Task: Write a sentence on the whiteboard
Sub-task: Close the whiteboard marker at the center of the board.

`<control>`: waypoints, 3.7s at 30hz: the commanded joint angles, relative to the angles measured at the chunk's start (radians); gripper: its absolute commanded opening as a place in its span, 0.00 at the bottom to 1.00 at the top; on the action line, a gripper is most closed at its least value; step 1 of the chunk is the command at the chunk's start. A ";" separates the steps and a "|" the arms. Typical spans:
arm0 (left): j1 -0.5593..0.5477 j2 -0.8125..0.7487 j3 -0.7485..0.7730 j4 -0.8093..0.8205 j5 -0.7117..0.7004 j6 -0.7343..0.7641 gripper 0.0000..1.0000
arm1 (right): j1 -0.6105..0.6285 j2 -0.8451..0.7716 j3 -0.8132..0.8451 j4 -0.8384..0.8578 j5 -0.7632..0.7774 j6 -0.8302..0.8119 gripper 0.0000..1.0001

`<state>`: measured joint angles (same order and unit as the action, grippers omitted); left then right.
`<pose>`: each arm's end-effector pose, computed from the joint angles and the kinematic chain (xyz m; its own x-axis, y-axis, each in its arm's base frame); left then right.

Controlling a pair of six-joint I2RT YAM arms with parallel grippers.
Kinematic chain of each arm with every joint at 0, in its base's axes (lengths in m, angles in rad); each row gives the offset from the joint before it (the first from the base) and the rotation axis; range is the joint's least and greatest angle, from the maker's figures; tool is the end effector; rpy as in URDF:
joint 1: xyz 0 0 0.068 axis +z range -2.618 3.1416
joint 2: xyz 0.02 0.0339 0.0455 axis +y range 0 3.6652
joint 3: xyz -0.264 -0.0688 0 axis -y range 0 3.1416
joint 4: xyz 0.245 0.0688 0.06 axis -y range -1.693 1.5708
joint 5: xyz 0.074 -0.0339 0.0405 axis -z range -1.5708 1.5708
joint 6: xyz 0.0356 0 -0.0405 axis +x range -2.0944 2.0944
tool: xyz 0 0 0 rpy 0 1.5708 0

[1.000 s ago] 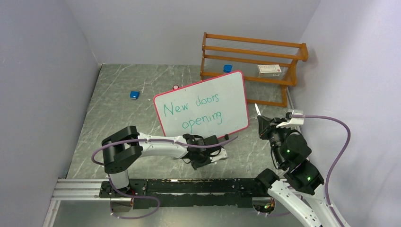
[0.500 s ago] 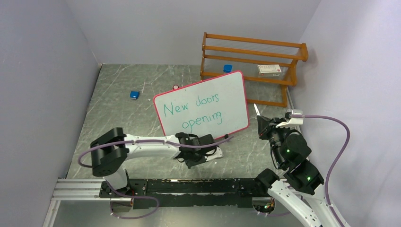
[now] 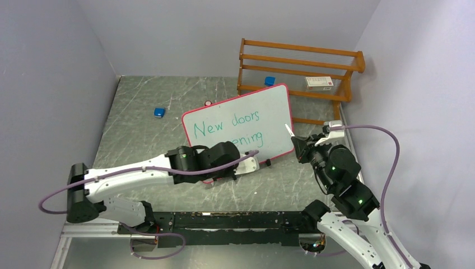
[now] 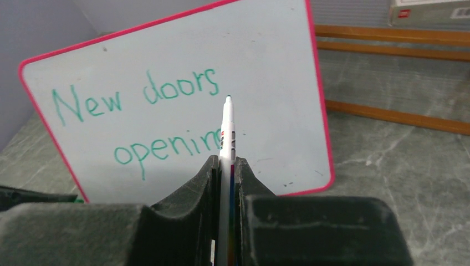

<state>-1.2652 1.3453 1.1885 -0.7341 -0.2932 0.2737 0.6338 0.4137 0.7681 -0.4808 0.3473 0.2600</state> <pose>0.0941 -0.2642 0.3078 0.0067 0.8387 -0.5446 0.8896 0.2437 0.3863 0.0828 0.0458 0.3474 -0.1714 0.1740 -0.9697 -0.2491 0.9446 0.2136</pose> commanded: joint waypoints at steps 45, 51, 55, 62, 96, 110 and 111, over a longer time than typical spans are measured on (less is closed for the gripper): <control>-0.045 -0.129 0.158 -0.105 -0.023 0.384 0.05 | -0.006 0.305 0.004 0.236 -0.997 -0.007 0.00; -0.046 -0.118 0.166 -0.104 -0.016 0.382 0.05 | -0.006 0.307 -0.001 0.240 -0.995 -0.006 0.00; -0.046 -0.114 0.174 -0.105 -0.002 0.384 0.05 | -0.006 0.307 -0.004 0.245 -0.984 -0.004 0.00; -0.048 -0.111 0.179 -0.108 0.016 0.383 0.05 | -0.006 0.306 -0.009 0.255 -0.967 0.005 0.00; -0.074 -0.006 0.282 -0.141 -0.039 0.334 0.05 | -0.006 0.315 -0.041 0.328 -1.022 0.052 0.00; -0.074 -0.031 0.299 -0.141 0.038 0.368 0.05 | -0.005 0.335 -0.053 0.334 -1.019 0.055 0.00; -0.076 -0.022 0.308 -0.153 0.040 0.368 0.05 | -0.005 0.338 -0.054 0.342 -1.023 0.059 0.00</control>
<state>-1.3331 1.3273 1.4433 -0.9028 -0.2913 0.6205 0.6277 0.7399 0.7303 -0.1719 -0.6506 0.3054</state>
